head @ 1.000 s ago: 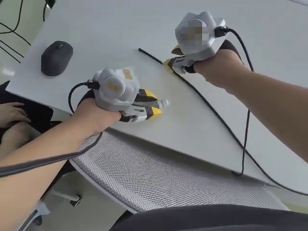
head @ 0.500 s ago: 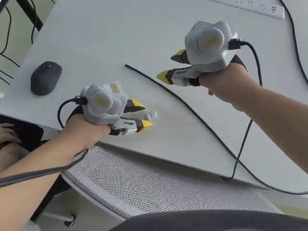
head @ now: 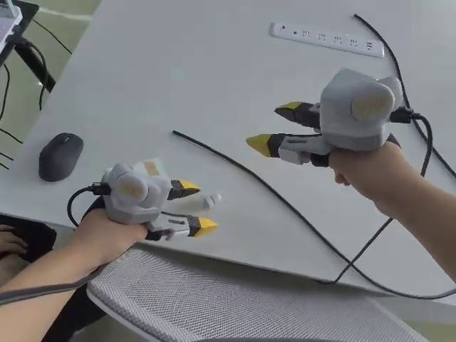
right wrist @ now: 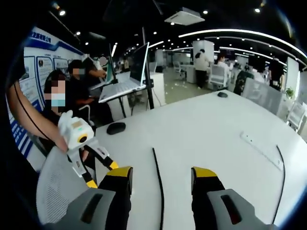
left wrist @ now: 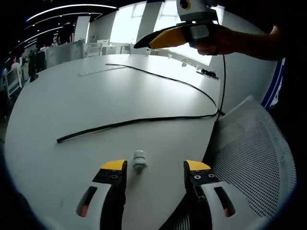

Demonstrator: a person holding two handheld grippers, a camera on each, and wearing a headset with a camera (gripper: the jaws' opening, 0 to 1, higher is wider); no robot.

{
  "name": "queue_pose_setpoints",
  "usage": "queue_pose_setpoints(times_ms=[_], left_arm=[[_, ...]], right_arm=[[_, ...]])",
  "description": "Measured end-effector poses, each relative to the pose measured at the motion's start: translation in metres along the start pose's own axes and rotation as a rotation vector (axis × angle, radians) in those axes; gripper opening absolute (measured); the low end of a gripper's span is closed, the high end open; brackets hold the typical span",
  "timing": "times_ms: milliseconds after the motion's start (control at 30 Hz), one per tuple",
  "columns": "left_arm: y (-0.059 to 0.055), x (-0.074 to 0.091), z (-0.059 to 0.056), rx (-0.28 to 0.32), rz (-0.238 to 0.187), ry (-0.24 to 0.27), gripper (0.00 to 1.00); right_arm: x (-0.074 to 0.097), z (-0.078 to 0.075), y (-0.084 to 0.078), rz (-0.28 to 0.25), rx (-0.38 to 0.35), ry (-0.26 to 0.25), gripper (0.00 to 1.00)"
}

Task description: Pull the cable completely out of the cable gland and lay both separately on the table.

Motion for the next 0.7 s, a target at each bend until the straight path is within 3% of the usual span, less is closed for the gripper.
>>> queue_pose_setpoints(times_ms=[367,500,700], left_arm=[[0.016,0.015,-0.005,0.006,-0.038,0.006,0.64],[0.022,0.025,-0.004,0.015,-0.061,0.028,0.67],[0.026,0.038,-0.006,0.027,-0.062,0.037,0.71]], right_arm=[[0.059,-0.002,-0.024,-0.051,-0.102,-0.068,0.57],[0.08,-0.001,-0.044,-0.05,-0.153,-0.112,0.59],[0.104,0.003,-0.07,-0.037,-0.208,-0.153,0.62]])
Point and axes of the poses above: the centre of the closed fingertips' face, and the gripper's own axes: x roughly backward along the fingers, z roughly to its left, y roughly out of its top, the point moved 4 cm from there along x, roughly backward along the fingers, and after that the axes turned 7 degrees about -y, right-handed, at the moved point
